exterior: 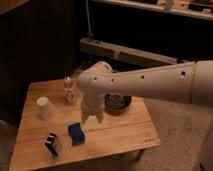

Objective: Knock the eraser over

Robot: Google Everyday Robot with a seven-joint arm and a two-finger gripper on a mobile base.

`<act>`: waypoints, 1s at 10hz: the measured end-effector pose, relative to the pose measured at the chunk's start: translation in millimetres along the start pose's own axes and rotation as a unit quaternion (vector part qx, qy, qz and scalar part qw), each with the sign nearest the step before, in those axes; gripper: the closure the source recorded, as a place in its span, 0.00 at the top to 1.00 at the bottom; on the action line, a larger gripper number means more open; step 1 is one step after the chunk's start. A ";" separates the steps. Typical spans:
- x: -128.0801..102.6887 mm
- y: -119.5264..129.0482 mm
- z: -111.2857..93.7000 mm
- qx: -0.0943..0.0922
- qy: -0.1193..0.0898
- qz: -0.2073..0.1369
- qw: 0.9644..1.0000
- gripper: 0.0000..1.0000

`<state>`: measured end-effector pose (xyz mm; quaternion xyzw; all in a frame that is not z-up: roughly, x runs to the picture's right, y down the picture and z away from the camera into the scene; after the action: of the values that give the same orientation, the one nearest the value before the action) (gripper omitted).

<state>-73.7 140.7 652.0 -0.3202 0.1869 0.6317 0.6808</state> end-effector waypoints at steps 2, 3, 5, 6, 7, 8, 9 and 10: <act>12.7 34.4 17.3 -0.011 0.031 -0.063 0.997 0.17; 21.6 61.4 28.2 -0.016 0.049 -0.099 0.994 0.06; 36.6 99.9 45.1 -0.014 0.077 -0.154 0.985 0.00; 47.3 126.2 56.6 -0.012 0.099 -0.193 0.976 0.00; 55.2 139.3 62.0 -0.011 0.112 -0.214 0.970 0.00; 64.2 154.0 68.2 -0.006 0.128 -0.240 0.962 0.00; 69.1 165.8 72.4 -0.001 0.140 -0.260 0.955 0.00; 68.4 178.5 75.9 0.006 0.147 -0.275 0.950 0.00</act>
<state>-250.9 241.8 626.3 -0.4447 0.1935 0.3645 0.7950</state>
